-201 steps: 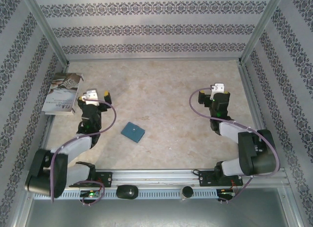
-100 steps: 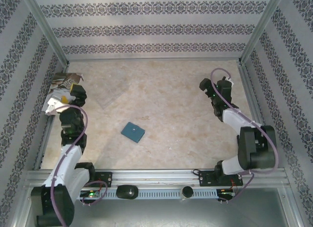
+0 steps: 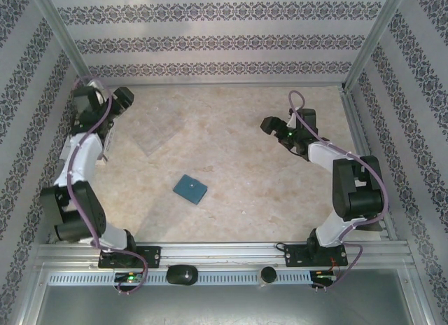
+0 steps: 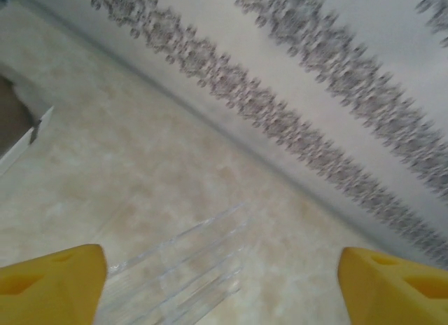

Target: Take the credit cards out of the card holder

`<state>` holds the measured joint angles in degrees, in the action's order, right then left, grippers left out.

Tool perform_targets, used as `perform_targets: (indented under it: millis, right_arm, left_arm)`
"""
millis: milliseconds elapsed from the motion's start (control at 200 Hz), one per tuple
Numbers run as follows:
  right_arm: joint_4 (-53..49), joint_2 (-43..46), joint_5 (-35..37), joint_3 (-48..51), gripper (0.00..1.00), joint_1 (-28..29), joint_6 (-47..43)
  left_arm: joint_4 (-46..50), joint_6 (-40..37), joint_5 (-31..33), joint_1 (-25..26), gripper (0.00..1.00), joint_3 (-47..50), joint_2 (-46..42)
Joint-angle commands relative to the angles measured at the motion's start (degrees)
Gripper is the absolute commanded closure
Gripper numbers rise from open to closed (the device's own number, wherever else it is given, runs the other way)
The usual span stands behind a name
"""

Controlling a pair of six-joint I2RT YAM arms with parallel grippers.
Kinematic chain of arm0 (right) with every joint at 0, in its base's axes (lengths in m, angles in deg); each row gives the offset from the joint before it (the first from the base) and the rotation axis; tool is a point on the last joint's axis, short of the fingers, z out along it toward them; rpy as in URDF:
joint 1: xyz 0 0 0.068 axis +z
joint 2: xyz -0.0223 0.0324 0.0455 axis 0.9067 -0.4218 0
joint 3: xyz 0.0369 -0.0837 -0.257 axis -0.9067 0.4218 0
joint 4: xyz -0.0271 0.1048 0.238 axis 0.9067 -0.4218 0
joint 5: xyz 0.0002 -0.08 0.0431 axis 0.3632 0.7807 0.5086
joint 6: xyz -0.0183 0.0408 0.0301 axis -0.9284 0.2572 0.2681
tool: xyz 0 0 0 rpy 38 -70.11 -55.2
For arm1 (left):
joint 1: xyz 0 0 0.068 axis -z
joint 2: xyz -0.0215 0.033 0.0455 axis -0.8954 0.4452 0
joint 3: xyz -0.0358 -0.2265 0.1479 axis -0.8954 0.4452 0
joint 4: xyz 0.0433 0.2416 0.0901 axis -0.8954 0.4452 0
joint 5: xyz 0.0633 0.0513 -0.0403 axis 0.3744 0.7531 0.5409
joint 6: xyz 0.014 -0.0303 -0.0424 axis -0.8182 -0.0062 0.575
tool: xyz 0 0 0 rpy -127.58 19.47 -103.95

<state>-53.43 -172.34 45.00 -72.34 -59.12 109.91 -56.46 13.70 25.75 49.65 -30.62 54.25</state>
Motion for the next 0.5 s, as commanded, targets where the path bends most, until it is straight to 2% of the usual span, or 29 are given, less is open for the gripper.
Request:
perform_targets:
  millis: [0, 55, 135, 285, 495]
  right_arm:
    - [-2.15, -0.52, -4.19, -2.89, 0.09, 1.42, -3.32]
    - [-2.76, -0.34, -4.55, -3.3, 0.09, 1.92, -4.0]
    - [-3.99, 0.13, -5.14, -3.92, 0.09, 2.62, -4.86]
    - [-5.45, 1.53, -5.11, -4.11, 0.09, 3.32, -5.38]
    - [-6.98, 2.8, -5.54, -4.34, 0.09, 3.62, -6.19]
  left_arm:
    - [18.55, -12.38, 2.85, 3.67, 0.2, -10.49, 7.76]
    - [22.14, -15.15, 6.42, 5.29, 0.19, -15.07, 11.84]
    - [24.46, -17.42, 8.17, 6.71, 0.2, -19.81, 17.13]
    - [29.94, -20.58, 10.34, 9.57, 0.28, -29.82, 27.3]
    - [31.6, -24.18, 15.05, 13.16, 0.27, -37.59, 34.01]
